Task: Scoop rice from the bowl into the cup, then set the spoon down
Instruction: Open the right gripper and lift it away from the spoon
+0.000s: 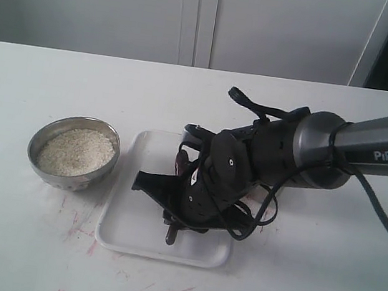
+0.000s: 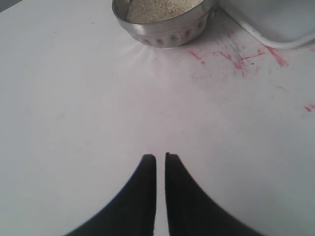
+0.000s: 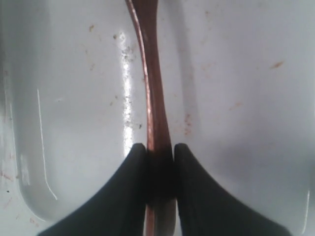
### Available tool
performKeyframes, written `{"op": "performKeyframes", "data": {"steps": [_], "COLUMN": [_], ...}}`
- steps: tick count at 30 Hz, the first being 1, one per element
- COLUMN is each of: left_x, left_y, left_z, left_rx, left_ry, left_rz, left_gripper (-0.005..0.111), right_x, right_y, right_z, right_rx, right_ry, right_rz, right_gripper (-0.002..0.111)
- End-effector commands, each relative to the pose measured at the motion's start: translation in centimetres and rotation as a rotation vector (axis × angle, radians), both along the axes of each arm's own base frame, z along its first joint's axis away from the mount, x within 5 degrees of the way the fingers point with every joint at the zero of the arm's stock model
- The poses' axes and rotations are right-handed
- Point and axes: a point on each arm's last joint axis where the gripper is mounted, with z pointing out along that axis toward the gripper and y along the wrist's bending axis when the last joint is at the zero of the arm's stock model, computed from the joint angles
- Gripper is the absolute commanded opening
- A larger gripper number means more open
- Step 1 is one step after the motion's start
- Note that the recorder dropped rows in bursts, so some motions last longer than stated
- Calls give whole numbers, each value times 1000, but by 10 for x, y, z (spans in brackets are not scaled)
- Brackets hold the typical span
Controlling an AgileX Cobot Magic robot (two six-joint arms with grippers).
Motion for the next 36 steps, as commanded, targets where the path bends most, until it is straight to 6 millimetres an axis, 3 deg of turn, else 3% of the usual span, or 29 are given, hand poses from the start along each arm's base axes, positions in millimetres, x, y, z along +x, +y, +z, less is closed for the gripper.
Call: {"op": "performKeyframes", "data": {"steps": [1,10,15,19,22,25,30,36], "left_x": [-1,-1,-1,-1,-1,-1,-1,-1], "left_y": [0,0,0,0,0,0,0,0], "left_z": [-6,-6,-6,-6,-6,-6,-6,-6], "left_rx": [1,1,1,1,1,1,1,1], "left_ry": [48,48,48,48,48,48,48,48], "left_rz": [-5,-5,-5,-5,-5,-5,-5,-5], "left_gripper": [14,14,14,14,14,14,14,14], "right_x": [1,1,1,4,7,5,-3,-25], "right_y": [1,1,1,3,3,0,-7,-25], "right_z": [1,1,2,20,47,80,135,206], "right_rx": [1,2,17,69,128,184,259,237], "right_ry": [-9,-8,-8,-96,-215,-345,-574,-942], "right_rz": [7,6,-7,-16,-14,2,37,161], "right_gripper": [5,38,41,41,39,28,-1,0]}}
